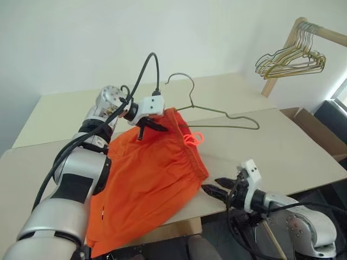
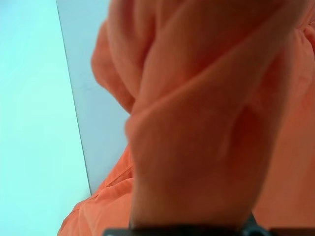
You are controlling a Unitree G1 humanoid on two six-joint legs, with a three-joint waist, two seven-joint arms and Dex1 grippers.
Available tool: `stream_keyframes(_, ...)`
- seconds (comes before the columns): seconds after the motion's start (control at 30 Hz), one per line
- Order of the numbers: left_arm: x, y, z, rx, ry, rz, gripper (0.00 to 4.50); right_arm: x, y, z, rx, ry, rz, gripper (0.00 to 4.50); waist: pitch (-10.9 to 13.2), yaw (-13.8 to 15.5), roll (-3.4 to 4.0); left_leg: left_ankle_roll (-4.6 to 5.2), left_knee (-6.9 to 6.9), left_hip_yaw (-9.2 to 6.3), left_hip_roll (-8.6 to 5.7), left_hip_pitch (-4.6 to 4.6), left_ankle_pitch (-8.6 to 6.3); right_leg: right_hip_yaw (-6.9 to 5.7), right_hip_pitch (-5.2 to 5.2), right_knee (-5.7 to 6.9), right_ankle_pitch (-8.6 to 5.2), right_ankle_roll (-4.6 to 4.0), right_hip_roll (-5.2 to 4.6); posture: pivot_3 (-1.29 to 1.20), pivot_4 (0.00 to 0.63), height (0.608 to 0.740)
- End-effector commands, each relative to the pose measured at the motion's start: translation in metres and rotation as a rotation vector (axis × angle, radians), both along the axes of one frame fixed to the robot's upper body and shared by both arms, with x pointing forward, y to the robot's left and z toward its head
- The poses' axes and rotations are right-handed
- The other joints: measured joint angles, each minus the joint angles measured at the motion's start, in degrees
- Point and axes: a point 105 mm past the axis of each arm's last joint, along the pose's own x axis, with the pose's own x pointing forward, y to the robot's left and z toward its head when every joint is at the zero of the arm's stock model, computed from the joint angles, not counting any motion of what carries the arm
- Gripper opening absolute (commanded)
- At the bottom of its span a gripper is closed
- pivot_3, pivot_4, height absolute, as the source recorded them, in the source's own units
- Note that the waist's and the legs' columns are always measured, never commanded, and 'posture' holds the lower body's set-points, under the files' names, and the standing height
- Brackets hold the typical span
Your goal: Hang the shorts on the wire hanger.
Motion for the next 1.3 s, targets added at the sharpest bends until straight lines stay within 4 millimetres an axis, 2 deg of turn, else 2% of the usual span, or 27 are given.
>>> stream_keyframes(0.03, 0.003, -0.002, 0.023, -0.045, -0.055, 0.000, 0.00, 0.009, 0.014, 0.015, 0.063, -0.059, 0.047, 4.45, 0.0, -0.1, 0.01, 0.00, 0.00, 0.00, 0.00, 0.01, 0.00, 0.00, 0.00, 0.00, 0.00, 0.00, -0.01, -0.26, 0.011, 0.740)
stream_keyframes(0.17, 0.003, -0.003, 0.023, -0.053, -0.056, -0.003, 0.00, 0.019, 0.028, 0.004, 0.068, -0.005, 0.074, 4.45, 0.0, -0.1, 0.02, 0.00, -0.03, -0.01, 0.00, 0.06, 0.00, 0.00, 0.01, 0.03, 0.00, 0.00, 0.00, -0.25, 0.004, 0.740)
stream_keyframes(0.27, 0.003, -0.003, 0.024, -0.058, -0.058, -0.002, 0.00, 0.020, 0.036, 0.005, 0.091, -0.002, 0.107, 3.88, 0.0, 0.1, 0.02, 0.00, -0.04, -0.04, -0.01, 0.02, 0.00, -0.04, 0.00, 0.02, 0.00, 0.00, -0.01, -0.24, 0.000, 0.740)
stream_keyframes(0.43, 0.003, 0.001, 0.026, -0.061, -0.066, 0.008, 0.00, 0.022, 0.034, 0.003, 0.089, 0.005, 0.098, 2.13, 0.0, 0.1, 0.02, 0.00, 0.00, -0.10, -0.04, -0.01, 0.00, -0.05, 0.00, 0.02, 0.00, 0.00, -0.04, -0.23, 0.000, 0.740)
stream_keyframes(0.63, 0.004, 0.004, 0.026, -0.066, -0.070, 0.015, 0.00, 0.029, 0.021, 0.007, 0.105, -0.011, 0.045, 0.03, 0.0, 0.1, 0.02, 0.00, -0.01, -0.11, -0.03, 0.00, 0.00, -0.06, 0.00, 0.03, 0.00, 0.00, -0.03, -0.23, 0.000, 0.740)
stream_keyframes(0.8, 0.001, 0.016, 0.024, -0.064, -0.059, 0.023, 0.00, 0.030, 0.002, 0.021, 0.104, -0.057, 0.033, 0.03, 0.0, 0.2, 0.03, 0.00, -0.01, -0.14, -0.04, 0.00, 0.00, -0.06, 0.00, 0.03, 0.00, 0.00, -0.04, -0.22, 0.000, 0.740)
stream_keyframes(1.0, -0.012, 0.036, 0.023, -0.101, -0.007, -0.024, 0.00, 0.034, -0.033, 0.034, 0.070, -0.026, 0.037, 0.03, 0.0, 0.2, 0.03, 0.00, -0.02, -0.09, -0.02, 0.02, 0.00, -0.05, 0.01, 0.02, 0.00, 0.00, -0.03, -0.21, 0.000, 0.740)
stream_keyframes(1.1, -0.024, 0.051, 0.015, -0.090, 0.026, -0.049, 0.00, 0.036, -0.055, 0.046, 0.017, -0.029, 0.062, 0.03, -0.1, 0.2, 0.08, 0.00, -0.03, -0.07, -0.02, 0.04, 0.00, -0.06, 0.01, 0.02, 0.00, 0.00, -0.03, -0.19, 0.000, 0.740)
stream_keyframes(1.3, -0.038, 0.077, -0.004, -0.011, 0.057, -0.027, 0.00, 0.041, -0.080, 0.060, -0.041, -0.024, 0.095, 0.03, -0.1, 1.4, 0.07, 0.00, -0.01, -0.11, -0.01, 0.05, 0.00, -0.02, 0.05, 0.02, 0.00, 0.00, -0.04, -0.16, 0.000, 0.740)
